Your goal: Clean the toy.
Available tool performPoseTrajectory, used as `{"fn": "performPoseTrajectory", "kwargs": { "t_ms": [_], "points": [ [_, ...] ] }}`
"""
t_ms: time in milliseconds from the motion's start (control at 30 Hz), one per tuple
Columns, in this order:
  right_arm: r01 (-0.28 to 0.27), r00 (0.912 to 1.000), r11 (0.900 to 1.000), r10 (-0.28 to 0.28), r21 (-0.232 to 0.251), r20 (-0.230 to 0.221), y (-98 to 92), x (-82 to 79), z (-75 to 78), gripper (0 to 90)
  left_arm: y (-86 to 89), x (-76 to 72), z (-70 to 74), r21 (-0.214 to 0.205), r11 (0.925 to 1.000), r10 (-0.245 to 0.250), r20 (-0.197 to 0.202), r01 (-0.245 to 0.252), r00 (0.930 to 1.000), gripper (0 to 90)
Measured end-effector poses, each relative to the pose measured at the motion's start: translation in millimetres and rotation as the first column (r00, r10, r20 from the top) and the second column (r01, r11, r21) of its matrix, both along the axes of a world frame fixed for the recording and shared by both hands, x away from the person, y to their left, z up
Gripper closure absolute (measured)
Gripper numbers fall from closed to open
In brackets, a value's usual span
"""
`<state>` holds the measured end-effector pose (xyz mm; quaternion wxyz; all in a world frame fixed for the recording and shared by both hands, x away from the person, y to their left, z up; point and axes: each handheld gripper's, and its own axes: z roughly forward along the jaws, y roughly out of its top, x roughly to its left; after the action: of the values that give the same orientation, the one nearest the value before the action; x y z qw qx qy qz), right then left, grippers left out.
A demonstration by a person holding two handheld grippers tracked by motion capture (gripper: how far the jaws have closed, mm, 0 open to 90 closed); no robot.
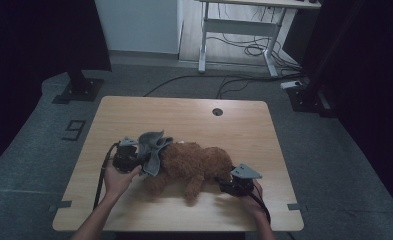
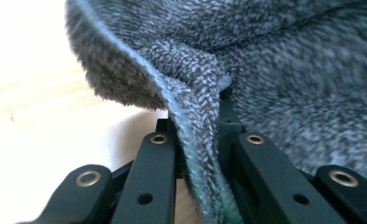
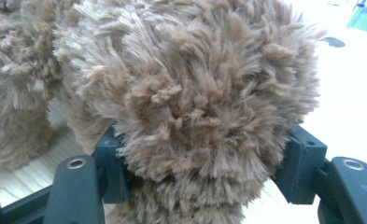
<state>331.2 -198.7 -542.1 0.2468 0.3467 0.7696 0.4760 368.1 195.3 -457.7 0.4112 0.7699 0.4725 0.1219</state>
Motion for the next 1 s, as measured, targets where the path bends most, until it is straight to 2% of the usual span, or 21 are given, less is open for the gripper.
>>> {"fn": "performPoseTrajectory", "kwargs": {
  "t_ms": [67,100,133,167,200,233,267,300,333,367,400,433,500,567,767,867,900,933,967,1000],
  "points": [
    [-0.001,1.0000,1.0000,0.001,0.000,0.000,-0.1,0.1,0.0,33.5,-4.3,-2.9,14.8,-0.017,0.9998,-0.013,0.041,0.013,0.9991,81.0],
    [-0.001,1.0000,1.0000,0.001,-0.001,0.001,0.0,0.2,0.0,33.5,-11.7,-5.9,29.8,-0.023,0.9992,-0.031,0.082,0.033,0.9961,81.0],
    [-0.001,1.0000,1.0000,0.001,-0.001,0.001,0.0,0.2,0.0,33.5,-11.7,-5.9,29.8,-0.023,0.9992,-0.031,0.082,0.033,0.9961,81.0],
    [0.001,1.0000,1.0000,-0.001,-0.001,0.002,0.4,0.1,0.1,33.4,-21.9,-8.4,43.3,-0.021,0.9978,-0.060,0.116,0.063,0.9914,81.0],
    [0.001,1.0000,1.0000,-0.001,-0.001,0.002,0.4,0.1,0.1,33.4,-21.9,-8.4,43.3,-0.021,0.9978,-0.060,0.116,0.063,0.9914,81.0],
    [0.002,1.0000,1.0000,-0.002,-0.001,0.003,0.7,-0.1,0.1,33.4,-34.2,-9.4,53.9,-0.016,0.9961,-0.084,0.145,0.087,0.9858,81.0],
    [0.002,1.0000,1.0000,-0.002,-0.001,0.003,0.7,-0.1,0.1,33.4,-34.2,-9.4,53.9,-0.016,0.9961,-0.084,0.145,0.087,0.9858,81.0],
    [0.002,1.0000,1.0000,-0.002,-0.003,0.005,0.6,0.0,0.1,33.4,-47.3,-8.0,61.1,-0.010,0.9942,-0.104,0.158,0.107,0.9819,81.0],
    [0.002,1.0000,1.0000,-0.002,-0.003,0.005,0.6,0.0,0.1,33.4,-47.3,-8.0,61.1,-0.010,0.9942,-0.104,0.158,0.107,0.9819,81.0],
    [0.000,1.0000,1.0000,0.000,-0.003,0.001,0.5,0.0,0.2,33.4,-60.1,-4.2,64.5,-0.003,0.9919,-0.125,0.162,0.127,0.9789,80.8],
    [0.000,1.0000,1.0000,0.000,-0.003,0.001,0.5,0.0,0.2,33.4,-60.1,-4.2,64.5,-0.003,0.9919,-0.125,0.162,0.127,0.9789,80.5],
    [0.001,1.0000,1.0000,-0.001,-0.002,0.004,0.5,0.2,0.1,33.4,-72.2,0.8,63.9,0.003,0.9905,-0.136,0.151,0.137,0.9791,80.4],
    [0.001,1.0000,1.0000,-0.001,-0.003,0.004,0.5,0.1,0.1,33.3,-77.8,3.4,62.2,0.011,0.9898,-0.142,0.143,0.142,0.9794,80.4],
    [0.000,1.0000,1.0000,0.000,-0.003,0.004,0.4,-0.2,0.0,33.3,-89.6,10.0,53.8,0.029,0.9886,-0.150,0.119,0.148,0.9815,80.5],
    [-0.002,1.0000,1.0000,0.002,-0.004,0.001,-0.3,0.2,0.1,32.9,-91.4,16.7,37.8,0.026,0.9889,-0.148,0.094,0.146,0.9845,80.2],
    [-0.004,1.0000,1.0000,0.004,-0.007,0.000,-0.1,0.2,0.4,32.2,-91.6,15.0,34.5,0.044,0.9883,-0.150,0.099,0.146,0.9837,80.2],
    [0.000,1.0000,1.0000,0.000,-0.007,0.000,0.2,0.1,0.8,29.3,-93.7,11.9,30.9,0.081,0.9861,-0.154,0.112,0.145,0.9818,80.3],
    [0.000,1.0000,1.0000,0.000,-0.007,0.000,0.2,0.1,0.8,29.3,-93.7,11.9,30.9,0.081,0.9861,-0.154,0.112,0.145,0.9818,80.3],
    [0.010,0.9999,1.0000,-0.010,0.000,-0.003,-0.2,-0.8,2.0,25.7,-95.0,8.7,27.2,0.103,0.9846,-0.153,0.123,0.141,0.9805,80.4],
    [0.014,0.9999,0.9998,-0.014,0.014,-0.008,-0.7,-1.6,2.9,23.1,-94.8,7.5,25.0,0.109,0.9840,-0.154,0.124,0.141,0.9802,80.4]
  ]
}}
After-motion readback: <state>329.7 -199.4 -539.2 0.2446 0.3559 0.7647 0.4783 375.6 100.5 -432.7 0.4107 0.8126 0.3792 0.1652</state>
